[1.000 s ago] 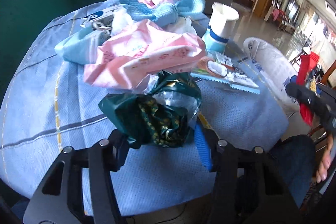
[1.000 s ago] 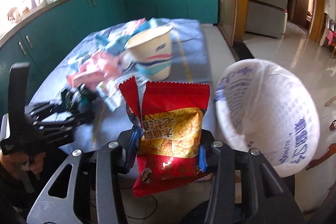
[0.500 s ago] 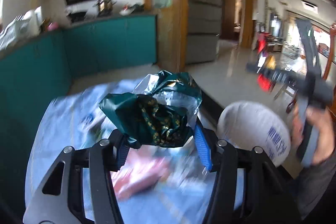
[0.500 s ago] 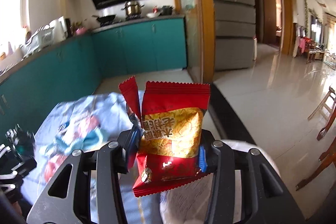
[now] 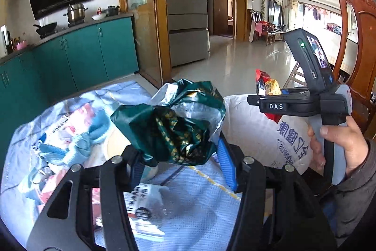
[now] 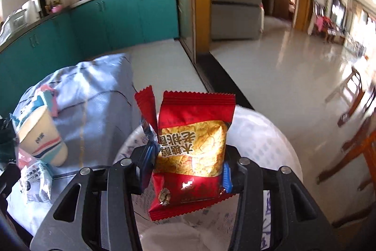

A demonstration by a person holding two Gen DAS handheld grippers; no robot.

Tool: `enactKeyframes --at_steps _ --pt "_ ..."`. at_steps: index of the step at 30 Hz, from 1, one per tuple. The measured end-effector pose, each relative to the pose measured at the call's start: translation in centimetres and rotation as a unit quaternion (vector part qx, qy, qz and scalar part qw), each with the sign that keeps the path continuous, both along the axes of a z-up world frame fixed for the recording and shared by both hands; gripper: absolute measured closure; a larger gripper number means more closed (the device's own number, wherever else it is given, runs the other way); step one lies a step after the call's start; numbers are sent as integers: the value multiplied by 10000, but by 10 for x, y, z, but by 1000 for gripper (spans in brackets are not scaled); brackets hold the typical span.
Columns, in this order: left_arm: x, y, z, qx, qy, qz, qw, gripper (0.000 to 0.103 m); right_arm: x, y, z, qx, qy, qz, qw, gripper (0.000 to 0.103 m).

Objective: Collect trash
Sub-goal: 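Carry both items over the bin and open both tools to drop them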

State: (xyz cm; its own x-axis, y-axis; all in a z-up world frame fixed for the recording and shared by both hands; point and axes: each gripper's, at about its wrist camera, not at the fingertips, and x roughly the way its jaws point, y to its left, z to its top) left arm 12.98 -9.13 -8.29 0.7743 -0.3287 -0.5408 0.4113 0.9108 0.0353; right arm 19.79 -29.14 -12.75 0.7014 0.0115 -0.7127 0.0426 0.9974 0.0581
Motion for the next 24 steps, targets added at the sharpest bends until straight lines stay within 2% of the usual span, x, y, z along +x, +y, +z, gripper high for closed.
enactKeyframes --at_steps 8,11,13,22,24 --pt "15 -19 -3 -225 335 -70 9992 48 -8 -20 8 -230 -57 -598 9979 41" --pt "18 -36 -13 -292 555 -159 9979 48 -15 -31 12 -367 -170 -921 9949 20" --pt "24 -45 -20 -270 664 -208 9972 48 -17 -36 17 -394 -280 -992 9939 14" --pt "39 -88 -55 -121 1000 -545 9934 46 -30 -53 26 -548 -524 -1137 9906 11" --pt "42 -94 -61 -143 1103 -683 9914 39 -31 -55 26 -575 -542 -1155 9902 11"
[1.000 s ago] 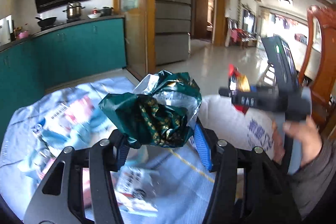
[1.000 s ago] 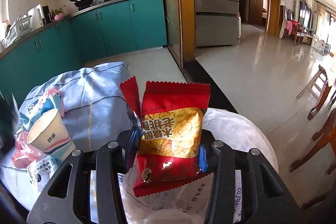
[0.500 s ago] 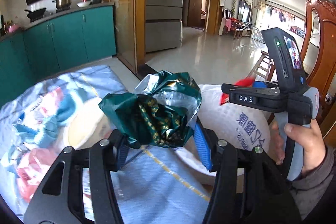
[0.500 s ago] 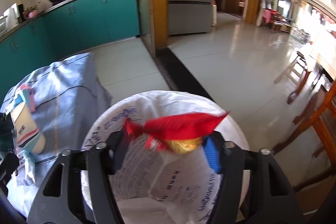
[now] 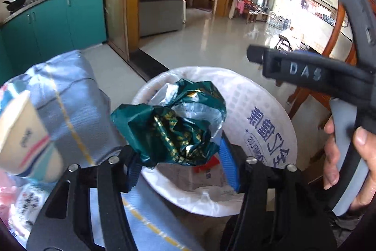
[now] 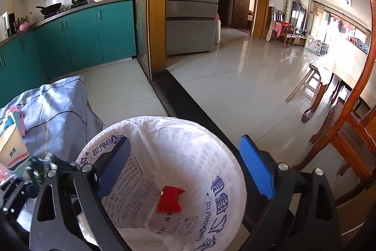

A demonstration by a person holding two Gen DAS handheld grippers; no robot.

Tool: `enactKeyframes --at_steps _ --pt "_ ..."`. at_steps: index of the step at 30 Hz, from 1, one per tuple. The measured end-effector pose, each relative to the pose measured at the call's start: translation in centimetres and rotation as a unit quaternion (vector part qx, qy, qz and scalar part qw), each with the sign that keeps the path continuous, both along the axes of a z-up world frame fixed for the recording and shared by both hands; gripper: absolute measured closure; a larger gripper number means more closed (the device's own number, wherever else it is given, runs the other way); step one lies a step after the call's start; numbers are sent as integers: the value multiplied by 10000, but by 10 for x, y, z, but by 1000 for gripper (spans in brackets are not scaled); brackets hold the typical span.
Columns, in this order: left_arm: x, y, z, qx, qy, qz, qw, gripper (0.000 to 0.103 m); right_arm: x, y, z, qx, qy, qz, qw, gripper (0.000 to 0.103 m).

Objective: Collect trash
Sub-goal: 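Carry both items over the bin and open both tools to drop them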

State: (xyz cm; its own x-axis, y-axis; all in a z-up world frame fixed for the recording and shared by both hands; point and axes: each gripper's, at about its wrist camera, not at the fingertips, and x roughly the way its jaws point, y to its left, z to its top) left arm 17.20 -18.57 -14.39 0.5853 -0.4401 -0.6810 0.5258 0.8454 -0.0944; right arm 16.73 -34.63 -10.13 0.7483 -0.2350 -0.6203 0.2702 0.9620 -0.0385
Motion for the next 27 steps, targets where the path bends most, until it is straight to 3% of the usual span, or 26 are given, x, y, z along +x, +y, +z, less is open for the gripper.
enactKeyframes --at_steps 5,11,17,22,27 --pt "-2 -7 -3 -86 -48 -147 9998 22 -5 -3 5 48 -115 -3 9999 8" --pt "-8 -4 6 -6 -367 -150 9992 18 -8 3 9 -21 -234 21 9997 7" --pt "-15 23 27 328 -782 478 9952 18 -7 11 12 -15 -293 118 9995 7" --pt "-22 64 57 487 -1286 1130 9840 18 -4 24 15 62 -344 303 9989 7" --pt "-20 115 70 541 -1435 1743 9727 18 0 48 18 20 -383 558 9977 7"
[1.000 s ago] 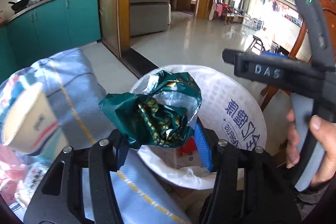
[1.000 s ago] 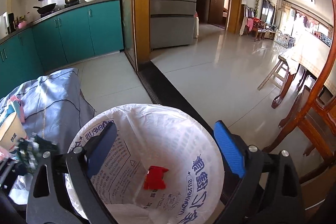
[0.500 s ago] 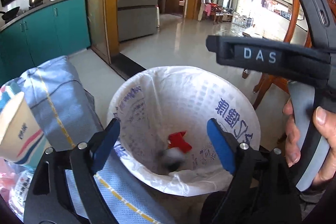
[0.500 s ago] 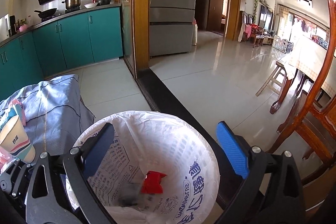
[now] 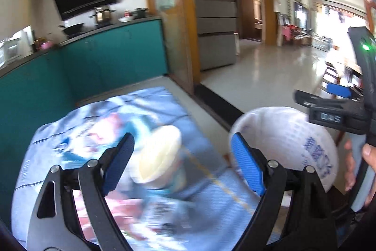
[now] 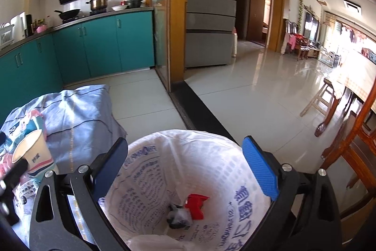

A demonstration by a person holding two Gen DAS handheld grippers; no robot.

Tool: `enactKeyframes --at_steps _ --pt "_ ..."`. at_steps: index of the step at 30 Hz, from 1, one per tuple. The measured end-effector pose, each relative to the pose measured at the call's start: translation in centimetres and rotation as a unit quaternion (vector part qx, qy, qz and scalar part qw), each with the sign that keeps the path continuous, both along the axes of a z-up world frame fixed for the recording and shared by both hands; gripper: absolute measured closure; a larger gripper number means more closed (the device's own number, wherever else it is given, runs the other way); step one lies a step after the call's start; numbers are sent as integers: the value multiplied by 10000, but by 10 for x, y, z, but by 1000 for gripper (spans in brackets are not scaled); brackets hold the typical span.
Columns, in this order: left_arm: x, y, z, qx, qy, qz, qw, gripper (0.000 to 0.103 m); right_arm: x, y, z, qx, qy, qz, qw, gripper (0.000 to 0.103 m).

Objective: Collect trash
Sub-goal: 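Carry both items over the bin and open both tools to drop them, then grasp the clear LYFEN snack bag with the right tool while the left tool grasps the pink bag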

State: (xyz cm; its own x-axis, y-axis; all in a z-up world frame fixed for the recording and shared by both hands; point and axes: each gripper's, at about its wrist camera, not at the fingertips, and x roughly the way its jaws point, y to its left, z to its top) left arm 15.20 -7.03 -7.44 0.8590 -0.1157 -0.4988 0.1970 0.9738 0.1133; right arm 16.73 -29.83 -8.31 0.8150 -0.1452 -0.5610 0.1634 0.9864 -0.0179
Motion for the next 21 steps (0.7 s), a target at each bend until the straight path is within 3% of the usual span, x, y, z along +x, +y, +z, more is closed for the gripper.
enactKeyframes --at_steps 7,11,17,21 --pt "6 66 2 -7 144 743 9971 18 8 41 0 -100 27 482 9988 7" --pt "3 96 4 -1 198 1006 9947 18 14 66 -6 357 185 1290 9908 7" --pt "1 143 6 -244 276 1485 9882 18 14 129 -19 792 704 2953 9495 7" --pt "-2 160 9 -298 301 1613 9860 18 1 178 -30 806 1020 3898 9117 7"
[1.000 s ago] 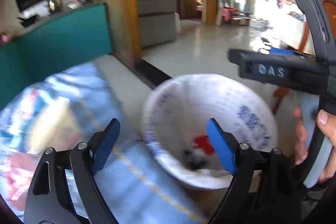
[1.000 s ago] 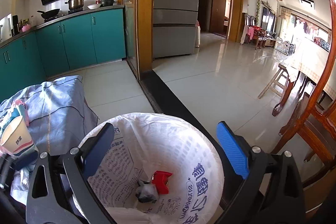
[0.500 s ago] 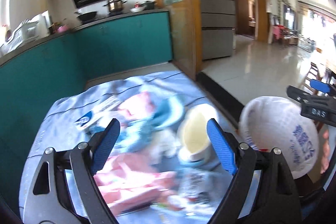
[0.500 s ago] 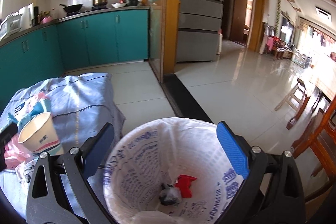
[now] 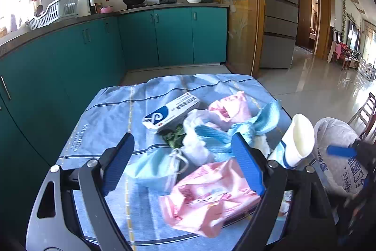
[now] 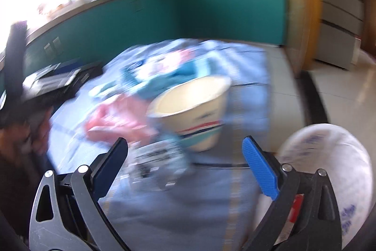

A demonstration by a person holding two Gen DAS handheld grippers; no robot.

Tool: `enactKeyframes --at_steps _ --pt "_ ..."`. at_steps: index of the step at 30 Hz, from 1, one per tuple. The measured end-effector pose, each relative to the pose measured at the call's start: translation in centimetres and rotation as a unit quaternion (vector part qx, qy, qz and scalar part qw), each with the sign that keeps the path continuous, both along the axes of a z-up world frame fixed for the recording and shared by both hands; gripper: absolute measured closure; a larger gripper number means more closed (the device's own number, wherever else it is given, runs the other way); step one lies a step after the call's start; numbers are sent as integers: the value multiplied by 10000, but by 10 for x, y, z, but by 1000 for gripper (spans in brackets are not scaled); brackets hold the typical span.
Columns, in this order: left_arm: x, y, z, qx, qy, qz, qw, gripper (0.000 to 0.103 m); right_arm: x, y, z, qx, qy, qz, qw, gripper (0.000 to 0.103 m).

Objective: Collect trash
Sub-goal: 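Grasp the clear LYFEN snack bag with the right tool while the left tool grasps the pink bag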

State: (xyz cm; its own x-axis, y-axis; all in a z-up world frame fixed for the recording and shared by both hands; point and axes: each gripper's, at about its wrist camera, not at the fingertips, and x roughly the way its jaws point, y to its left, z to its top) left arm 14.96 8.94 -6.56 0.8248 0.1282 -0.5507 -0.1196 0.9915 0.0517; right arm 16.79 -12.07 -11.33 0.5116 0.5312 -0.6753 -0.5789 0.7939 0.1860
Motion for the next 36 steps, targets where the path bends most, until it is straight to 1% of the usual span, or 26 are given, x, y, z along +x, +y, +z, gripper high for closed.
enactKeyframes --at_steps 2,3,6,9,10,11,13,16,18,20,23,24,26,27,30,34,36 --pt "0 4 -2 -22 77 -58 10000 17 -6 16 -7 -39 125 241 9996 7" --pt "1 5 -5 -65 184 -194 9996 16 -7 26 -12 -99 186 316 9993 7" --pt "3 5 -16 -232 498 -553 9970 15 -8 41 -24 -298 273 367 9985 7" --pt "6 5 -29 -385 762 -709 9938 14 -6 50 -33 -297 398 378 9981 7" --pt "7 6 -32 -414 819 -700 9933 14 -6 53 -35 -274 462 414 9977 13" --pt "7 7 -34 -423 855 -664 9932 14 -2 52 -38 -247 524 468 9972 22" --pt "9 8 -37 -431 892 -605 9932 14 -2 56 -40 -168 607 567 9964 26" --pt "9 8 -39 -522 915 -592 9927 12 -7 57 -37 -156 596 679 9958 27" --pt "11 5 -41 -588 948 -697 9913 9 -11 55 -36 -182 595 809 9948 27" --pt "12 -1 -44 -548 1021 -832 9898 8 -15 51 -35 -302 568 873 9941 27" --pt "16 -14 -52 -228 1143 -942 9887 6 -17 44 -37 -534 544 952 9925 27" --pt "17 -19 -56 -137 1213 -1022 9872 6 -18 42 -37 -590 501 943 9925 24" --pt "18 -26 -61 -42 1253 -1144 9855 4 -20 35 -38 -644 412 813 9938 14" --pt "18 -29 -63 -14 1265 -1220 9844 4 -19 34 -38 -651 381 747 9944 13" --pt "19 -35 -66 -87 1331 -1418 9809 4 -20 34 -38 -697 362 677 9946 9" --pt "18 -35 -70 -378 1464 -1682 9741 4 -13 39 -43 -778 369 647 9942 8" --pt "15 -34 -71 -436 1453 -1700 9737 4 -12 44 -46 -807 364 650 9940 8"
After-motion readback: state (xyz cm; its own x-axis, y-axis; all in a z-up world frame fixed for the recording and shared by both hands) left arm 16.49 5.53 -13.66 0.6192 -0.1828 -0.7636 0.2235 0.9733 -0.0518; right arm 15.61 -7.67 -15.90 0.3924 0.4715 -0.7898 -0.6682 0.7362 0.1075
